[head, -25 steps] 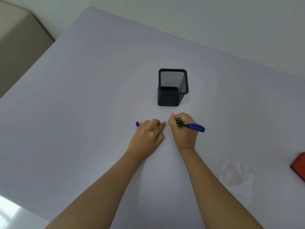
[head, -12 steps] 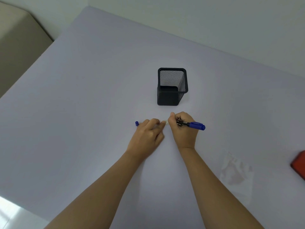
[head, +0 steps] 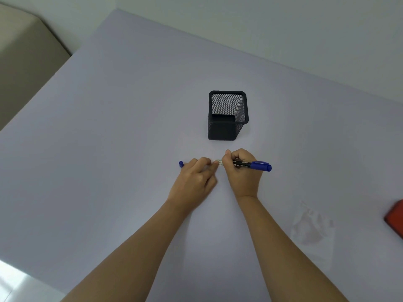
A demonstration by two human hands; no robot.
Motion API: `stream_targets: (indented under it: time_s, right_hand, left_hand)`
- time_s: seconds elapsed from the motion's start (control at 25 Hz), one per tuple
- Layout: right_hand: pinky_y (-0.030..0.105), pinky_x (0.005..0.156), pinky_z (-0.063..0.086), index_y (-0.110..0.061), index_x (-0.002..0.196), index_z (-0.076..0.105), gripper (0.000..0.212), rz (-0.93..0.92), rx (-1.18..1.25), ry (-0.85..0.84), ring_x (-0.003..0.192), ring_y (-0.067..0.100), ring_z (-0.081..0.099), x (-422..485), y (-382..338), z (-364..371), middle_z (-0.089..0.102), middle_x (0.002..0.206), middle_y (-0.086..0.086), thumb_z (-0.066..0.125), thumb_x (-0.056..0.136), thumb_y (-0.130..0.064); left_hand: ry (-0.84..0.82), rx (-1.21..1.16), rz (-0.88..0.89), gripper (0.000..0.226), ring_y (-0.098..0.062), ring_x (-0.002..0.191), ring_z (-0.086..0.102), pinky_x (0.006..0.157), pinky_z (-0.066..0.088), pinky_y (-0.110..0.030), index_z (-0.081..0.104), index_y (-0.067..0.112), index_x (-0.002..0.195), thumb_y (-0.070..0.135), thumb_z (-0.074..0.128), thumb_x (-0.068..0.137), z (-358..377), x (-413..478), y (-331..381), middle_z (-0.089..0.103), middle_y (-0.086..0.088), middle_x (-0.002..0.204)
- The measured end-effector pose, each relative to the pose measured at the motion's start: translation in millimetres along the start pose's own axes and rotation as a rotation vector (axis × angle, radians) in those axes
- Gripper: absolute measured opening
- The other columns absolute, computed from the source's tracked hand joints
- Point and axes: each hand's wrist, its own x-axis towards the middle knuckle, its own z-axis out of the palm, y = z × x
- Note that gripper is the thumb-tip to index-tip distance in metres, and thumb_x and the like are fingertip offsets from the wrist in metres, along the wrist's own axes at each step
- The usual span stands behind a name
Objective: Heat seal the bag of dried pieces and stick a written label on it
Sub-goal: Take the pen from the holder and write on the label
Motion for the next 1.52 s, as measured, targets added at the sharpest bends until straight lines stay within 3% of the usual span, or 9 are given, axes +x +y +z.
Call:
stream_targets:
  time_s: [0.2,0.36,0.6,0.8,0.92,1.08,1.2,1.36,1.52]
  right_hand:
    - [0.012,0.051,0.037,-0.016,0.059,0.047,0.031,-0.042,-0.049,-0.065,0.049,0.009,0.043,-1.3,-1.2,-2.0,0.047,0.053,-0.004,0.06,0.087,-0.012]
    - [0.029,0.051,0.043,-0.003,0.058,0.052,0.029,-0.018,-0.009,-0.062,0.05,0.021,0.047,-1.5,-0.1,-0.2,0.053,0.054,0.011,0.059,0.084,-0.012]
    - [0.016,0.052,0.038,-0.015,0.058,0.048,0.03,-0.033,-0.02,-0.048,0.049,0.012,0.043,-0.5,-0.9,-1.6,0.049,0.054,0.001,0.059,0.086,-0.01]
    - [0.022,0.052,0.041,-0.006,0.058,0.052,0.028,-0.025,-0.018,-0.056,0.051,0.018,0.047,-1.7,1.5,-0.1,0.053,0.055,0.008,0.059,0.085,-0.012]
    - [0.014,0.052,0.038,-0.012,0.059,0.05,0.029,-0.037,-0.032,-0.043,0.049,0.013,0.044,-0.9,0.6,-0.9,0.05,0.055,0.004,0.059,0.087,-0.01]
    - [0.013,0.051,0.036,-0.014,0.057,0.048,0.031,-0.028,0.006,-0.023,0.053,0.021,0.045,-0.1,-0.3,-0.1,0.049,0.053,0.005,0.06,0.084,-0.006]
    - [0.014,0.052,0.037,-0.016,0.059,0.049,0.03,-0.043,-0.02,-0.023,0.051,0.016,0.044,0.1,-0.5,0.0,0.05,0.054,0.003,0.059,0.086,-0.008]
    - [0.022,0.05,0.038,-0.01,0.055,0.048,0.031,-0.035,0.011,0.01,0.053,0.022,0.045,0.7,0.6,0.6,0.048,0.051,0.005,0.06,0.083,-0.005]
    - [0.016,0.051,0.038,-0.013,0.057,0.049,0.031,-0.03,-0.003,-0.008,0.052,0.01,0.045,-0.4,0.7,0.3,0.047,0.053,-0.004,0.06,0.085,-0.008]
  left_hand:
    - [-0.018,-0.002,-0.012,0.033,-0.023,0.064,0.053,0.06,0.048,-0.033,0.068,0.004,0.108,0.016,0.045,0.088,-1.2,0.1,0.7,0.063,-0.009,0.09]
    - [-0.029,-0.008,-0.017,0.033,-0.023,0.065,0.054,0.061,0.049,-0.034,0.068,0.003,0.108,0.016,0.045,0.088,-2.1,0.0,1.3,0.063,-0.01,0.091]
    - [-0.036,-0.008,-0.021,0.034,-0.023,0.066,0.055,0.062,0.05,-0.033,0.068,0.003,0.109,0.017,0.044,0.089,-2.0,0.2,1.4,0.063,-0.01,0.092]
    - [-0.025,-0.012,-0.017,0.033,-0.023,0.065,0.054,0.062,0.049,-0.034,0.068,0.003,0.108,0.016,0.045,0.088,-1.7,0.1,0.8,0.063,-0.009,0.091]
    - [-0.027,-0.003,-0.015,0.034,-0.024,0.066,0.055,0.062,0.05,-0.034,0.069,0.003,0.108,0.016,0.045,0.088,-1.6,-0.1,1.2,0.063,-0.01,0.091]
    - [-0.023,-0.007,-0.012,0.034,-0.024,0.066,0.054,0.062,0.05,-0.035,0.068,0.003,0.109,0.016,0.045,0.088,-1.4,-0.4,0.6,0.063,-0.01,0.091]
    - [-0.023,-0.002,-0.013,0.034,-0.024,0.066,0.054,0.061,0.05,-0.036,0.068,0.003,0.109,0.016,0.045,0.088,-1.1,0.1,0.7,0.063,-0.01,0.091]
    - [-0.012,-0.003,-0.01,0.033,-0.024,0.065,0.053,0.061,0.049,-0.036,0.069,0.003,0.108,0.015,0.046,0.088,-0.5,-0.1,0.4,0.063,-0.01,0.09]
    - [-0.007,-0.007,-0.005,0.033,-0.025,0.065,0.054,0.061,0.05,-0.037,0.069,0.002,0.108,0.015,0.045,0.088,0.0,0.5,0.1,0.063,-0.01,0.09]
